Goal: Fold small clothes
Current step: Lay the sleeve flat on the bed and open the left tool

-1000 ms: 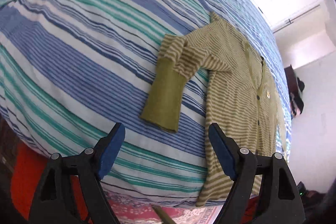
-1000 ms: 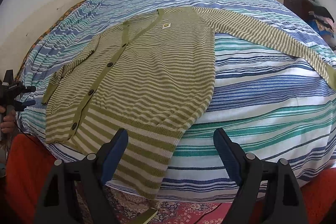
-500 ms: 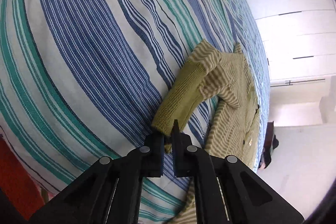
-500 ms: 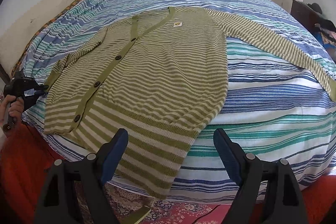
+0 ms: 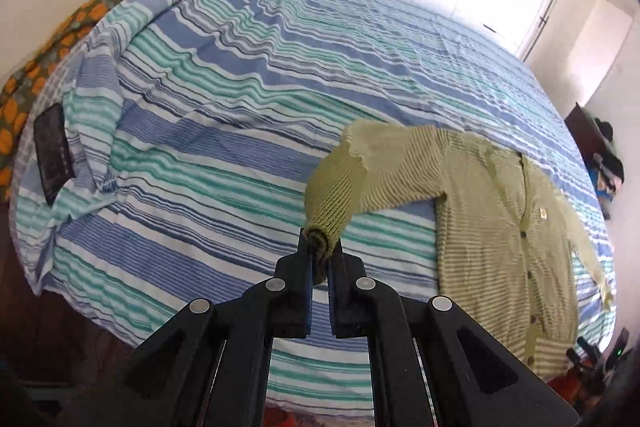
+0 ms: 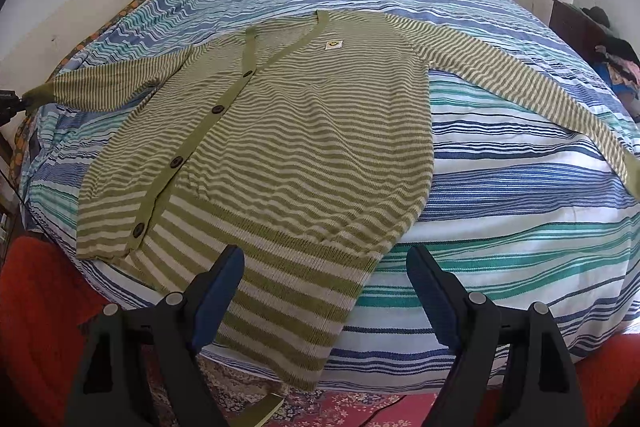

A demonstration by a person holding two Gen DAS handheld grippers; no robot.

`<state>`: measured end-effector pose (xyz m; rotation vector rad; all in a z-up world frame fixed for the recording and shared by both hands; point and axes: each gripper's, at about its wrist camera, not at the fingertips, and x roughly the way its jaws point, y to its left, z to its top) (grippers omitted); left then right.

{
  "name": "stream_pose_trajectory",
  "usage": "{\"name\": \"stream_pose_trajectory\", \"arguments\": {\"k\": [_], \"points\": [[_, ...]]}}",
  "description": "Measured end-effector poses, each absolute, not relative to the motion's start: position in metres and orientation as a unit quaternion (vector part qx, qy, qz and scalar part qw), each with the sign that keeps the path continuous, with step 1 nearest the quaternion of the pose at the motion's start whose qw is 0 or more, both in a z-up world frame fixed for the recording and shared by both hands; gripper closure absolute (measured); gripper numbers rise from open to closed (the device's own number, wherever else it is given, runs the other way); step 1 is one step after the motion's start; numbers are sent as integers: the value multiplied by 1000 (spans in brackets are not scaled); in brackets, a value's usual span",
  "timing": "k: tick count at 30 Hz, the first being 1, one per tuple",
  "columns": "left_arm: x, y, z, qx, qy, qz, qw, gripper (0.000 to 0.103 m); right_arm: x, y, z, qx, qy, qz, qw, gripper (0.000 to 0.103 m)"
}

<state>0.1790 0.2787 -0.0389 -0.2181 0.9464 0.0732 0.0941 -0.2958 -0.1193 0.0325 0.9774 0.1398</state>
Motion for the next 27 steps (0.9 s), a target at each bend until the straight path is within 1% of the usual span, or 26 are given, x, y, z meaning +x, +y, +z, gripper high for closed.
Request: {"name": "stream_pose_trajectory", "arguments": {"k": [1,3,5,6,7,8,9,11,12,15,18,23,26,27], "points": [[173,260,-54,-78,467,28,881,99,95,-295,-121,15,472,67,879,20],[160,210,-92,12,496,14,868,98,98,-294,-124,12,479,67,875,20],[143,151,-130,119,519,-12,847,92,100,-291,-127,7,485,69,872,20],[134,125,-149,168,527,-29,832,84,101,-290,-128,5,486,70,871,20],[124,103,-165,215,530,-40,819,68,101,-289,-129,3,488,72,870,20],[114,87,-176,253,525,-45,811,59,102,-287,-129,1,489,73,869,20],[106,78,-181,274,518,-48,809,47,102,-286,-130,-1,490,74,869,20],[99,80,-176,263,516,-56,813,46,102,-284,-130,-4,489,76,869,20],[99,88,-168,238,520,-58,818,44,101,-284,-129,-5,488,76,869,20],[102,125,-142,159,511,-37,844,44,102,-285,-130,-1,489,75,869,20],[113,149,-134,106,508,-21,854,44,103,-286,-132,5,492,75,867,20],[134,140,-143,77,512,-42,854,44,104,-282,-133,4,492,81,867,20],[150,134,-161,69,532,-35,843,44,103,-280,-131,-1,489,83,868,20],[155,137,-167,55,542,-32,838,45,102,-281,-131,0,488,83,869,20]]}}
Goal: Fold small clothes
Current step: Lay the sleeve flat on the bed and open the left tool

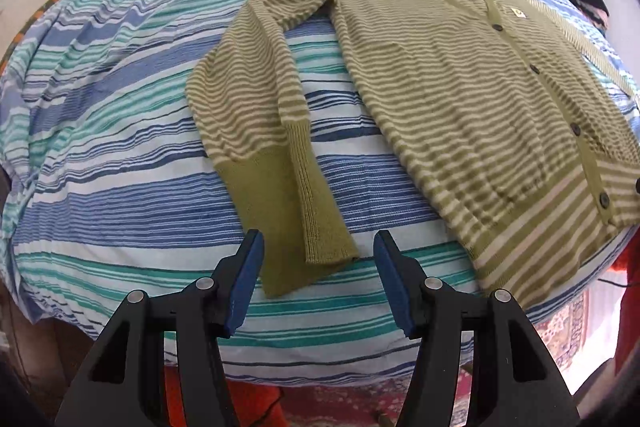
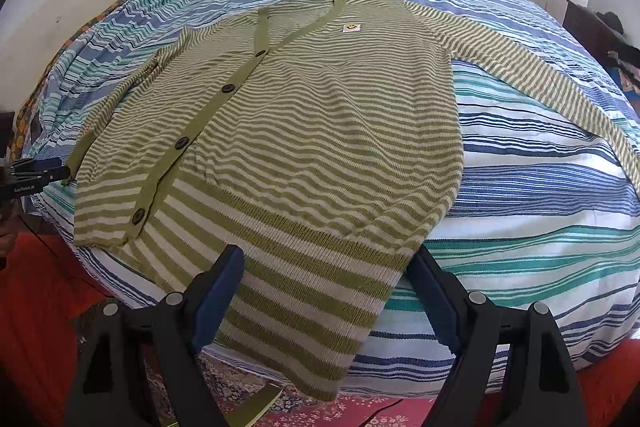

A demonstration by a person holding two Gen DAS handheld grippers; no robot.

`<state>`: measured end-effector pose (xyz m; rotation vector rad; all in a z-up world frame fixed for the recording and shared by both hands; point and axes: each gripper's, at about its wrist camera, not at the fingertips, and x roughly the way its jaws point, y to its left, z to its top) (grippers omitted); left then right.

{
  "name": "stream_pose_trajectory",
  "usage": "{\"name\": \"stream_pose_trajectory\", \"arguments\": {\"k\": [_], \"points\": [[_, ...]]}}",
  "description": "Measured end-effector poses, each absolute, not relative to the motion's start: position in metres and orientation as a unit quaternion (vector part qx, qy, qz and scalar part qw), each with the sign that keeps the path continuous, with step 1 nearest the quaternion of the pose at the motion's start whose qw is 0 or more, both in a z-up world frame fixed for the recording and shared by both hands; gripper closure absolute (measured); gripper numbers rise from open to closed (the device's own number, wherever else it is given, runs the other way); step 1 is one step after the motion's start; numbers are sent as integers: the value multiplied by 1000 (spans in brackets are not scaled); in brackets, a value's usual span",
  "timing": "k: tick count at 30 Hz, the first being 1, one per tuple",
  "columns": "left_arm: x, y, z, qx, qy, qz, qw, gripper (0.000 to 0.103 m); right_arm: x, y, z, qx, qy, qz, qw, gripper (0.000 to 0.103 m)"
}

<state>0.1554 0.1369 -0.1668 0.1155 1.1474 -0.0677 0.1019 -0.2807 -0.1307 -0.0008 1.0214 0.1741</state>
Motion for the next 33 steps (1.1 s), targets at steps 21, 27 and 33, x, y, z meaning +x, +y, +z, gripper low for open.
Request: {"name": "stream_pose_trajectory", "arguments": {"k": [21,27,33], "points": [[250,449,-81,-118,489,274,820,99,100,-269,-124,-26,484,64,872,20],[276,480,-116,-97,530,315,781,97,104,-257,-128,-38,494,56,867,20],[265,486,-154,-87,559,356,744,53,104,-249,-129,-50,496,58,865,20]]}}
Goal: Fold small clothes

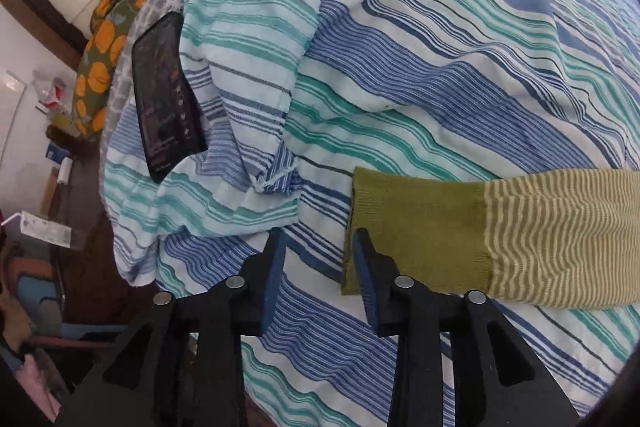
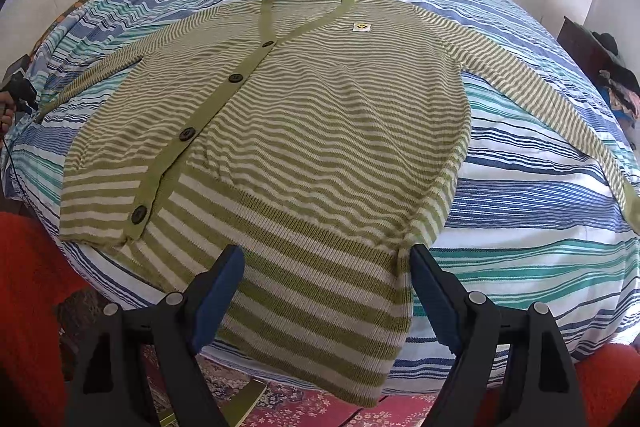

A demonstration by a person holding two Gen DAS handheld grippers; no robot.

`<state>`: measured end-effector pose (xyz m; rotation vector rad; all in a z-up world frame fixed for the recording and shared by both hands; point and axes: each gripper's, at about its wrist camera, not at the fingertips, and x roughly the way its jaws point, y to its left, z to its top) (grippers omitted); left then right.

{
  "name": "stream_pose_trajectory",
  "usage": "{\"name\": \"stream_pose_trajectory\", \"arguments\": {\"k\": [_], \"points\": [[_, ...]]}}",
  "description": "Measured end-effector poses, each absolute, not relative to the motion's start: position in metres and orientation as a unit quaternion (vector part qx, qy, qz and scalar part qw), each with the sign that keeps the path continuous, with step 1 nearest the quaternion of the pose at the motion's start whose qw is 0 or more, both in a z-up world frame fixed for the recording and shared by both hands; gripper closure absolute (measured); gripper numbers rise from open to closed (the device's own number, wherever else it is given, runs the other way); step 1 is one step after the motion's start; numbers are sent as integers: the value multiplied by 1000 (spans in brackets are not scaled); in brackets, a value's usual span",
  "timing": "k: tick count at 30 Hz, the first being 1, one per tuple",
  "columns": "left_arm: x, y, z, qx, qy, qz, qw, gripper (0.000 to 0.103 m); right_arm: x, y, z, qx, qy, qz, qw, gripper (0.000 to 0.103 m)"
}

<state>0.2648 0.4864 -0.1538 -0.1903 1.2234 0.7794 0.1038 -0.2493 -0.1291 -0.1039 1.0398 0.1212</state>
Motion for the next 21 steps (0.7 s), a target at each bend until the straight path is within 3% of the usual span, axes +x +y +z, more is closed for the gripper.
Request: {"name": "stream_pose_trajectory", "arguments": {"k": [1,8,15,21], "points": [[257,486,-152,-93,552,358,748,47,102,-249,-128,-50,494,59,866,20],[205,422,-107,-68,497,317,805,38,89,-267,-104,-22,464,49,884,20],[175,245,-61,-11,457,114,882,24,92,-304,-64,37,417,26,908,20],[148,83,-106,-27,481,-59,874,19,111,-280,-77,38,412,92,906,20]]}}
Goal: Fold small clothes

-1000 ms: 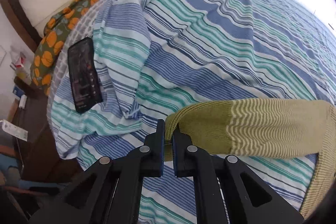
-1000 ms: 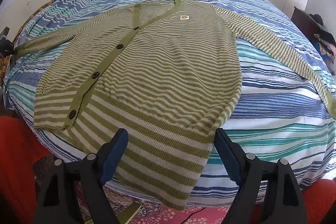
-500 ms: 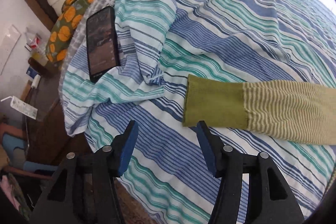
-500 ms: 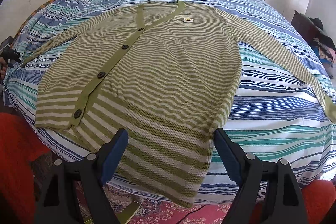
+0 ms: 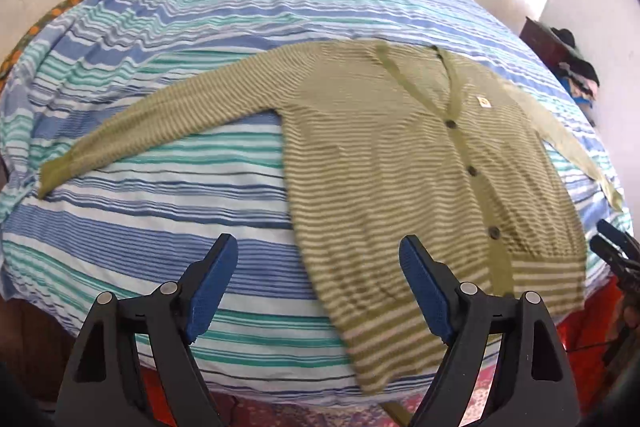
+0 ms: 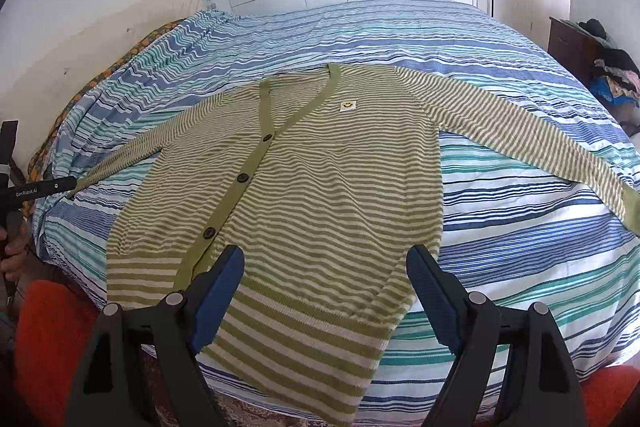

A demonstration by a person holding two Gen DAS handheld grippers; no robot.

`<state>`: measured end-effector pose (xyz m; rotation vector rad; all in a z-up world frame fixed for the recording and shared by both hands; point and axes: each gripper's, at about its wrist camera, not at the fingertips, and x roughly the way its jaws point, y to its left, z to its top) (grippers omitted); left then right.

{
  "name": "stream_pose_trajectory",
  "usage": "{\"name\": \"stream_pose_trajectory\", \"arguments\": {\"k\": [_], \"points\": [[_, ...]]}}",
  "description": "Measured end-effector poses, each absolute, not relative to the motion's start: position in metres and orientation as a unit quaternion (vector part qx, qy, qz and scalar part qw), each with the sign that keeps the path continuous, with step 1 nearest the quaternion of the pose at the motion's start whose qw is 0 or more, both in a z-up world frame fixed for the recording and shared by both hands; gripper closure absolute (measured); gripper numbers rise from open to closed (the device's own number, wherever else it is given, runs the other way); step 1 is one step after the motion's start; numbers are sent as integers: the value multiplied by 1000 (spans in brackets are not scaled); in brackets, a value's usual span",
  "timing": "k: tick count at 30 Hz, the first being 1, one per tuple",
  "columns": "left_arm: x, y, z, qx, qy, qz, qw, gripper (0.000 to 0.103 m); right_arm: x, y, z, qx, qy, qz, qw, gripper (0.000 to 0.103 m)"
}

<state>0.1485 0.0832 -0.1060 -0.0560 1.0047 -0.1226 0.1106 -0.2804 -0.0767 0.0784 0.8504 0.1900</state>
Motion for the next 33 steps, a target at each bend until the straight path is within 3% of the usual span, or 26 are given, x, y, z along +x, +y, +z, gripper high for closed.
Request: {"name": "stream_pose_trajectory", "arguments": {"k": [6,9,15,23,33], "points": [[114,3,-196,42,531,-82,842,17,107,-283,-153,9,530,74,845,20],[105,-2,-193,69,517,-92,849,13,102,-290,-154,17,521,77,850,19],[124,7,-193,7,536,-78,840,7,99,-278,-163,-19,510,69,857,9],[127,-3,-197,23,537,-55,841,0,96,-283,-161,-5,510,80,857,7],[106,1,-204,27,528,-57,847,0,97,-282,-162,-7,508,90,856,4]]}}
